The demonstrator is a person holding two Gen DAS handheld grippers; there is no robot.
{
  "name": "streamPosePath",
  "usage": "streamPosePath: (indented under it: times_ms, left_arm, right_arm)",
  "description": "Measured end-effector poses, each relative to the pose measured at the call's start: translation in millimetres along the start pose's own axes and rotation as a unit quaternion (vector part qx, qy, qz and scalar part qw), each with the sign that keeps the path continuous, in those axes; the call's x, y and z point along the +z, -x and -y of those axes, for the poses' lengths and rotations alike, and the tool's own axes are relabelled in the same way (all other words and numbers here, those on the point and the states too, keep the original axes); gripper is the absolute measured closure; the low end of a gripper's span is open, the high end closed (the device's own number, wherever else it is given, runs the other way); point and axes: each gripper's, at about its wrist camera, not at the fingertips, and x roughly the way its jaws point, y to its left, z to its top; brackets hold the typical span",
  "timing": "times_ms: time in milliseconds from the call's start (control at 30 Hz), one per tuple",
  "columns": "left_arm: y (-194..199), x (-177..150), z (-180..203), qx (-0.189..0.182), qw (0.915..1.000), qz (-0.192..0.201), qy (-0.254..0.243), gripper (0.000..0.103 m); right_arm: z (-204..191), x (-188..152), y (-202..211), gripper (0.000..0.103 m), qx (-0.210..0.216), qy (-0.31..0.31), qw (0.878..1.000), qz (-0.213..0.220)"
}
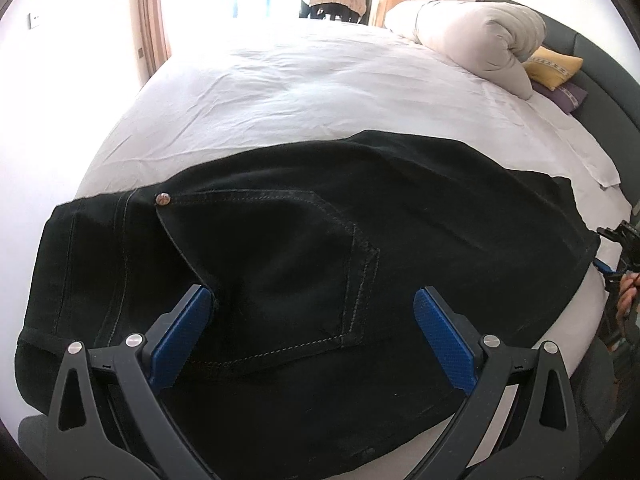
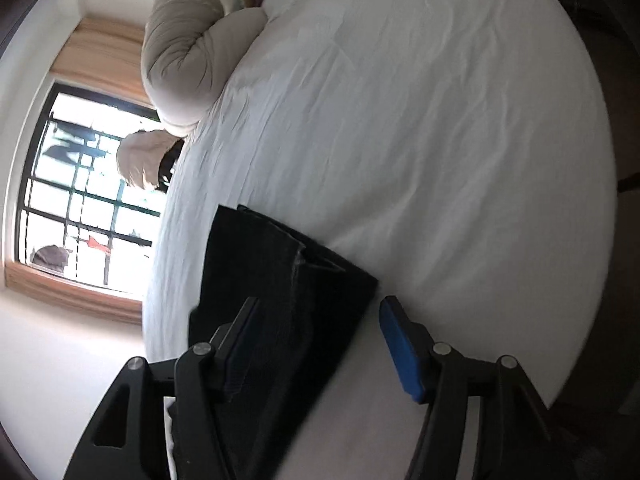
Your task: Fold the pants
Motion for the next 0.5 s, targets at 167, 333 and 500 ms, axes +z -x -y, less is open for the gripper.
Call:
streamPosePath:
  times_ms: [167, 333, 500]
  left_arm:
    - [-10, 1, 4, 0.001, 1.0000, -0.002, 0.001, 0.000]
    - [-11, 4, 4, 0.001, 1.0000, -0.001, 0.004, 0.000]
    - [-8, 8, 4, -0.005, 0.9998, 0.006, 0.018, 0.000]
  right_arm:
    - [3, 6, -2, 0.039, 0.021, -0.011, 1.000, -0.013]
    - [13, 10, -3, 0.039, 0.052, -0.035, 0.998, -0.011]
    - [7, 16, -13, 0.055, 0.059, -0.027, 0.998, -0.015]
